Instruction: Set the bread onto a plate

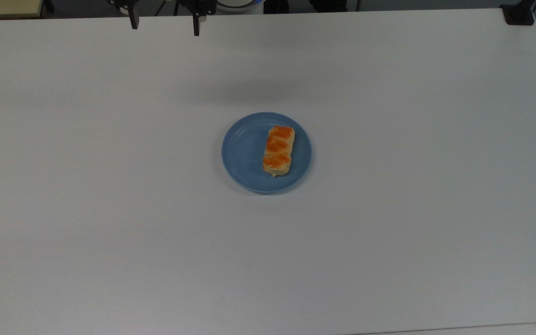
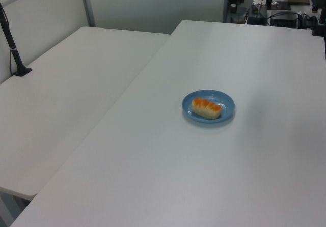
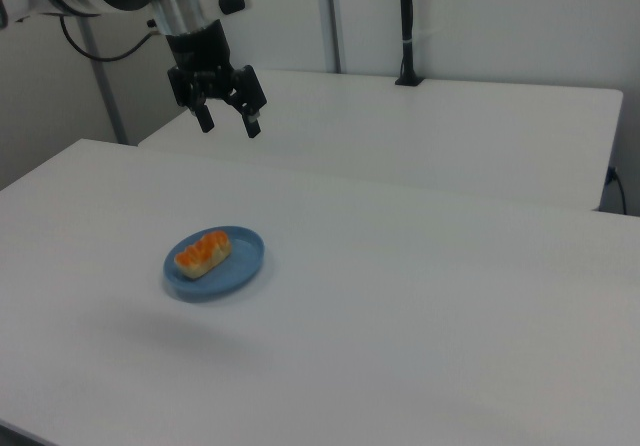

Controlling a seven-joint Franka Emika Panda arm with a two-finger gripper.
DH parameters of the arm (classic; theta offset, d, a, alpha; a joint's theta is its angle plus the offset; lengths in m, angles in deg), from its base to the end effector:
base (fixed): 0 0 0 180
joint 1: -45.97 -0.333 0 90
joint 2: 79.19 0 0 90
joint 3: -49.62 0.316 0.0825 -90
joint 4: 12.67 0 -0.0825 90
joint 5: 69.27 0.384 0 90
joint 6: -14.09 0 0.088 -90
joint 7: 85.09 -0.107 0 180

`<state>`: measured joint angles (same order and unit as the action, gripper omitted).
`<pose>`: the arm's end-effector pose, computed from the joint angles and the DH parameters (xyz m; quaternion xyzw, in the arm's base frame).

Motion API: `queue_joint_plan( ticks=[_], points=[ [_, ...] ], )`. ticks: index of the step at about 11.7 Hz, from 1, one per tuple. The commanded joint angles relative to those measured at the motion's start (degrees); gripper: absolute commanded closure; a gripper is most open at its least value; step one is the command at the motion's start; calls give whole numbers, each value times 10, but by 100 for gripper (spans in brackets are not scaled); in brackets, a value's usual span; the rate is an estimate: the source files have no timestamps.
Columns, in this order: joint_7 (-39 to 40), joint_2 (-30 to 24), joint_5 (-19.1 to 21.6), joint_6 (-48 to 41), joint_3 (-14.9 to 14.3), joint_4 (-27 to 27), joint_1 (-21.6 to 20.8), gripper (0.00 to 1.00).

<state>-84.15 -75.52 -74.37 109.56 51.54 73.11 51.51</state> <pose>0.5827 -0.0463 0.6325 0.9974 -0.0215 0.0507 0.0454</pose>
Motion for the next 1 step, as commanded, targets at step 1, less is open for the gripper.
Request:
queue_joint_plan(
  ticks=[1],
  points=[
    [-5,-13,11,4,-32,15,-33,0]
  ],
)
